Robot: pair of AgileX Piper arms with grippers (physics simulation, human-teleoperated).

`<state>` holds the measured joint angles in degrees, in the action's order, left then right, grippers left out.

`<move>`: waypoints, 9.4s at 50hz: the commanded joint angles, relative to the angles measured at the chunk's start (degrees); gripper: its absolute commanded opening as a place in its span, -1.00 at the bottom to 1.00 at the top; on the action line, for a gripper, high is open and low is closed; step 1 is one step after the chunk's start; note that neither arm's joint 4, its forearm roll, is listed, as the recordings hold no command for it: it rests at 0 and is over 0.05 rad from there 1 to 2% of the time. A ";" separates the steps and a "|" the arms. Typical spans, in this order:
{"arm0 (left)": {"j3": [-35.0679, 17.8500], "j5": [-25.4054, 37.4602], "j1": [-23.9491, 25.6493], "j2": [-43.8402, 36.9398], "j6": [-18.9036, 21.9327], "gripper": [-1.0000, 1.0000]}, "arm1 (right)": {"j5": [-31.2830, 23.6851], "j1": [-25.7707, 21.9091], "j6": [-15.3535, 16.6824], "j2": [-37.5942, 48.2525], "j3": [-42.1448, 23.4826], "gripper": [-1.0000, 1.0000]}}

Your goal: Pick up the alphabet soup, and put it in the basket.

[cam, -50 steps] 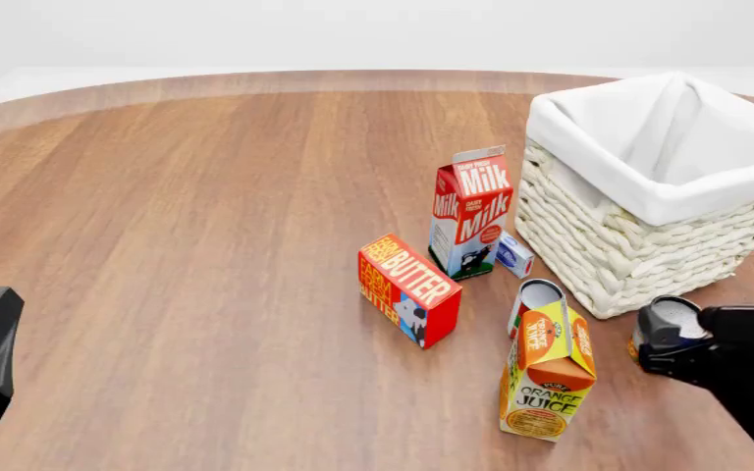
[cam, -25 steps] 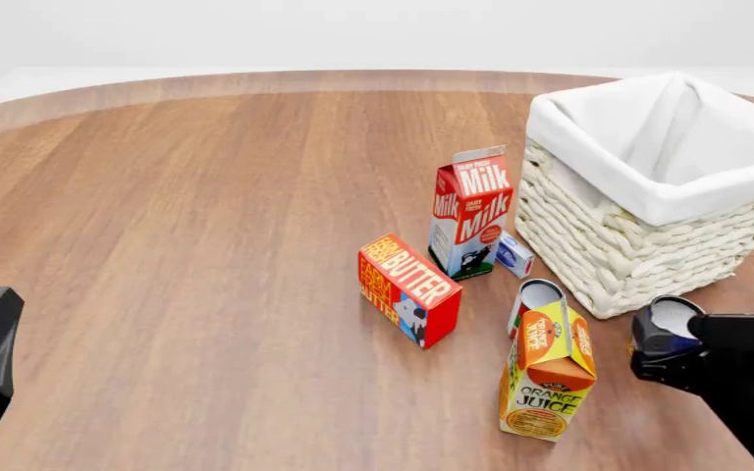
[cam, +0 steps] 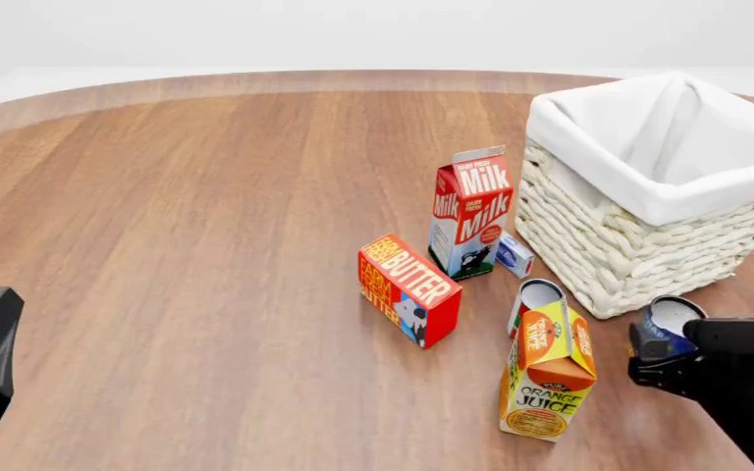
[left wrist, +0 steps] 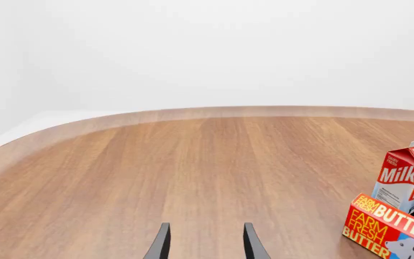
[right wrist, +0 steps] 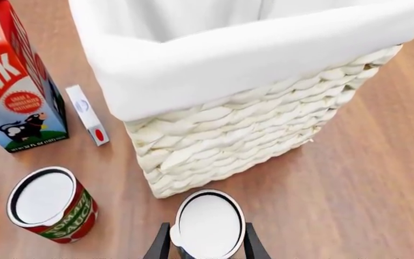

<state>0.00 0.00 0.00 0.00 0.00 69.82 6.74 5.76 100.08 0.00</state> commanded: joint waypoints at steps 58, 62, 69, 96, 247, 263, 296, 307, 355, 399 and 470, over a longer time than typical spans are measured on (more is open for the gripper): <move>0.00 0.00 0.00 0.00 0.00 1.00 | 0.07 1.51 2.56 -0.59 0.00 -1.00; 0.00 0.00 0.00 0.00 0.00 1.00 | 0.06 1.52 2.65 -1.06 0.00 -1.00; 0.00 0.00 0.00 0.00 0.00 1.00 | 0.01 1.89 3.11 -2.02 0.00 -1.00; 0.00 0.00 0.00 0.00 0.00 1.00 | -50.57 2.21 4.70 -56.56 0.00 -1.00; 0.00 0.00 0.00 0.00 0.00 1.00 | -64.90 -1.58 5.72 -62.64 -28.45 -1.00; 0.00 0.00 0.00 0.00 0.00 1.00 | -63.20 -4.38 7.40 -56.62 -33.04 -1.00; 0.00 0.00 0.00 0.00 0.00 1.00 | -60.62 -4.44 8.02 -47.48 -38.71 -1.00; 0.00 0.00 0.00 0.00 0.00 1.00 | -59.98 -4.49 7.73 -44.64 -40.37 -1.00; 0.00 0.00 0.00 0.00 0.00 1.00 | -65.82 -3.27 8.71 -32.63 -50.09 -1.00; 0.00 0.00 0.00 0.00 0.00 1.00 | -72.05 -3.43 10.41 -25.36 -56.51 -1.00; 0.00 0.00 0.00 0.00 0.00 1.00 | -77.12 -2.10 15.44 -14.27 -59.99 -1.00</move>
<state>0.00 0.00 0.00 0.00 0.00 -7.87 4.15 21.89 84.18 -59.22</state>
